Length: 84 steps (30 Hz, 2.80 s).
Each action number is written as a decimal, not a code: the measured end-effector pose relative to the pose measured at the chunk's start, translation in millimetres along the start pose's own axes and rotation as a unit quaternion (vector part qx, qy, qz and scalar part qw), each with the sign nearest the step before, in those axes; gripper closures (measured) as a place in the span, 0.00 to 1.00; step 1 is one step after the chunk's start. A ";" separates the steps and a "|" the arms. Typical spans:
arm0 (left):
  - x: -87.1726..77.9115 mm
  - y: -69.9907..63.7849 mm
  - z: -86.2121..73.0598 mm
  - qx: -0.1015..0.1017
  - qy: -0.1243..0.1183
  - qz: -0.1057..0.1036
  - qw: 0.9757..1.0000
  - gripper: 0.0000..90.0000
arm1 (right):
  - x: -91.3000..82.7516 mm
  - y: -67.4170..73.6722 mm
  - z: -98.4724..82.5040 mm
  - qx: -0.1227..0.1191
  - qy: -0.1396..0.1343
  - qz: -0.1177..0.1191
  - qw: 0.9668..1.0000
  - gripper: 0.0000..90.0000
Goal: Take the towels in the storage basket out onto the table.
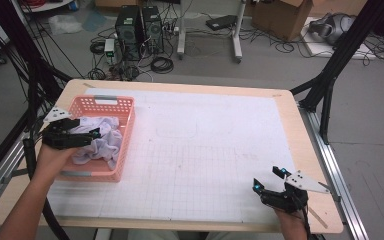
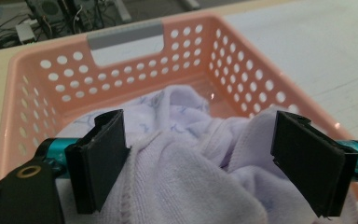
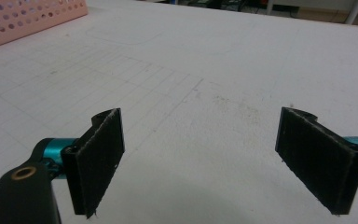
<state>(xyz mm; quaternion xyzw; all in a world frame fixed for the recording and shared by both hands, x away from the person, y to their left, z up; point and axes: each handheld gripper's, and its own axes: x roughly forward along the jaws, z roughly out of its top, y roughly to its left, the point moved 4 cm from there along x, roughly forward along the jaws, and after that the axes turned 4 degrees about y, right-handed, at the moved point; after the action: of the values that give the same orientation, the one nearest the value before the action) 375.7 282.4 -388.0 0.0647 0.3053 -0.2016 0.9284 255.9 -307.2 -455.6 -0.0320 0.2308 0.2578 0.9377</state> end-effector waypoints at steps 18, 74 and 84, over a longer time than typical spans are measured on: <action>55.8 4.7 -18.4 0.032 0.159 0.022 0.987 0.02 | 0.5 0.0 -0.2 -0.007 0.000 0.001 1.000 0.15; -10.6 18.8 14.4 -0.029 -0.149 -0.025 0.988 0.70 | -5.2 -2.0 0.6 0.004 -0.011 0.000 1.000 0.16; -33.9 17.2 33.0 -0.032 -0.210 -0.045 0.976 0.70 | -5.2 -1.4 0.8 0.006 -0.011 0.001 1.000 0.15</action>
<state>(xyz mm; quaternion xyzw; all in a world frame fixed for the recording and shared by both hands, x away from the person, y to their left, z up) 375.8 301.4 -341.4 -0.0227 0.1124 -0.2421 0.9635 253.0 -310.7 -452.6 -0.0234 0.2222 0.2572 0.9402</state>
